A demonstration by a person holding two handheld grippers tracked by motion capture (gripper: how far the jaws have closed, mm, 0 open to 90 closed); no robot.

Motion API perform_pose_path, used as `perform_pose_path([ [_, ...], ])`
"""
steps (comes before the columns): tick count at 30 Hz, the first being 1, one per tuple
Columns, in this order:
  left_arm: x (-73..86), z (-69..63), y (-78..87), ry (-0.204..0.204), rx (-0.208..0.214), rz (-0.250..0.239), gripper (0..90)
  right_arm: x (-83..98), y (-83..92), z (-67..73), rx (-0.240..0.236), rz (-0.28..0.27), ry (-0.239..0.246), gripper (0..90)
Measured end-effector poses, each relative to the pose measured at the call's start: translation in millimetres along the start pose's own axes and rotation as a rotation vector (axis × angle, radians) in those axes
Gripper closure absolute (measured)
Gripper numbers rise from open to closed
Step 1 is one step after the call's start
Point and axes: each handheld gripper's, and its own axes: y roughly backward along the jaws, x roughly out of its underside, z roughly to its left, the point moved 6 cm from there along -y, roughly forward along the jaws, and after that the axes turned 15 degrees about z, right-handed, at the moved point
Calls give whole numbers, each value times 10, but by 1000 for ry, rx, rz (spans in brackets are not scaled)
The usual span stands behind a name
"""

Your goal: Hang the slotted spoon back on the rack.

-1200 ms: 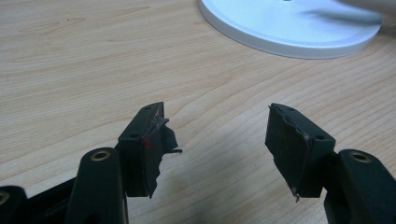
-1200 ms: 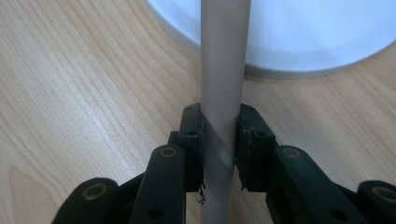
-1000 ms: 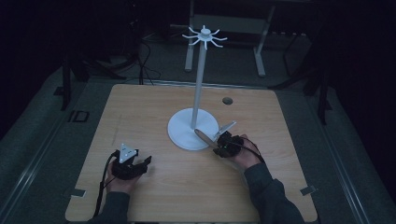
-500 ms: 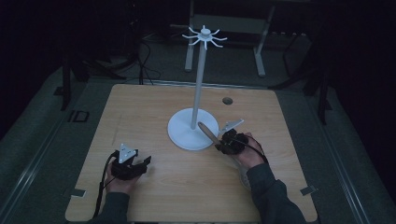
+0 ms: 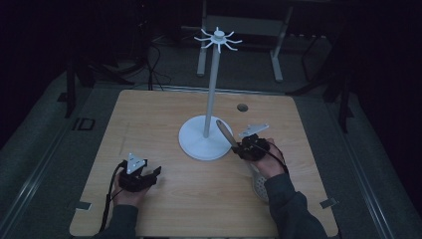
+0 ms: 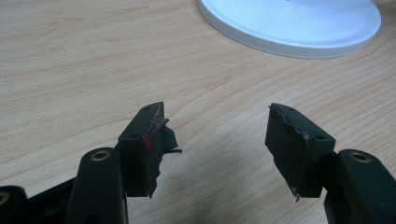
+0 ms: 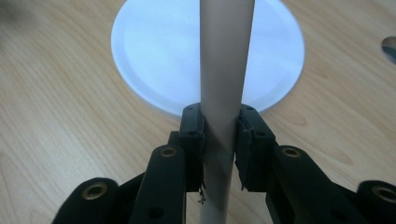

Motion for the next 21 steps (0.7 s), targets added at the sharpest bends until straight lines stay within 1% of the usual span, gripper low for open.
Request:
perform_pose_path([
  [5, 2, -5, -3, -3, -1, 4, 385, -23, 53, -12, 8, -34, 0, 742],
  [13, 6, -1, 0, -4, -2, 5, 383, -80, 164, -43, 11, -93, -15, 742],
  [15, 5, -2, 1, -4, -3, 4, 383, -88, 179, -47, 11, -99, -16, 742],
  [16, 6, -2, 1, -4, -3, 4, 383, -109, 222, -60, 11, -117, -21, 742],
  [18, 6, -2, 0, -4, -2, 4, 383, -115, 233, -64, 12, -122, -25, 742],
  [21, 4, -1, 2, -2, -3, 2, 383, -142, 299, -87, 14, -152, -36, 742],
])
